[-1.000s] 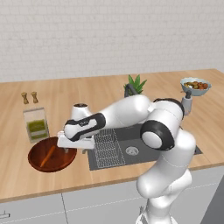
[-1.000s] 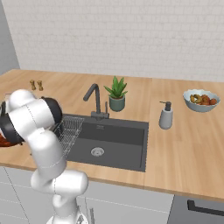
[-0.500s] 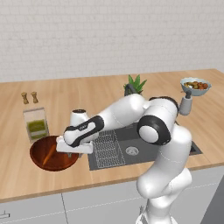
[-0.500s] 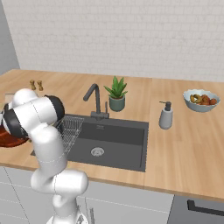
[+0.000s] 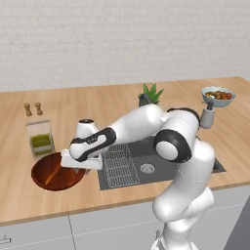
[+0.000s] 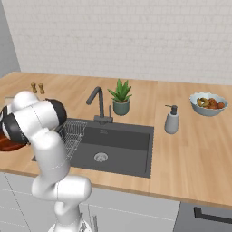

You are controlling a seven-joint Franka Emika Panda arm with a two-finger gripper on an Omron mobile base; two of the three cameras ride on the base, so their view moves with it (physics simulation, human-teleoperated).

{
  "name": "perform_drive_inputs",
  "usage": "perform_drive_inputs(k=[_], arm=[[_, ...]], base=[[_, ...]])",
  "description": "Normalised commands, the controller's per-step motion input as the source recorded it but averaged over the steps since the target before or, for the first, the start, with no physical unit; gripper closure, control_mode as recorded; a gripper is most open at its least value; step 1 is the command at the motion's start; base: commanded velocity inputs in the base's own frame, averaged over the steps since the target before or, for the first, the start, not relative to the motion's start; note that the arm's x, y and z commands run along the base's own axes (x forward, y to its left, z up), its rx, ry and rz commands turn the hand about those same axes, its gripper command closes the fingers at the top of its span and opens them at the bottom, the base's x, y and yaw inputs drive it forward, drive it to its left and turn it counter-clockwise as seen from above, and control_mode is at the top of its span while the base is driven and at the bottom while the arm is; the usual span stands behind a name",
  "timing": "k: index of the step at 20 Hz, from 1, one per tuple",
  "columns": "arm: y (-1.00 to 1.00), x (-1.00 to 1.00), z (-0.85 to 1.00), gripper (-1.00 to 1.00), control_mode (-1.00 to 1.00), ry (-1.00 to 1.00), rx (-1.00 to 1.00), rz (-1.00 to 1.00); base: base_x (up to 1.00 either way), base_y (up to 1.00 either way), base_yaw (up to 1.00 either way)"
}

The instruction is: Pick the carrot from the sink and place it in the bowl. Then pick the bowl and place it in the microwave. Then close the microwave door and press the start button.

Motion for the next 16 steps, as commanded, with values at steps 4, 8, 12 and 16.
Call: perform_drive_inputs(k=[4,8,12,16], arm=[[-0.08,-0.09,0.22,1.00,-1.00,0.01,0.01,-0.14],[0.00,0.00,0.00,1.00,-1.00,0.05,0.00,-0.14],[-0.02,-0.03,0.14,1.00,-1.00,-0.02,0.00,-0.16],[-0.01,-0.19,0.78,1.00,-1.00,-0.11,0.01,-0.11]], base=[[0.00,0.00,0.00],[0.00,0.00,0.00],[0.00,0.00,0.00],[0.00,0.00,0.00]])
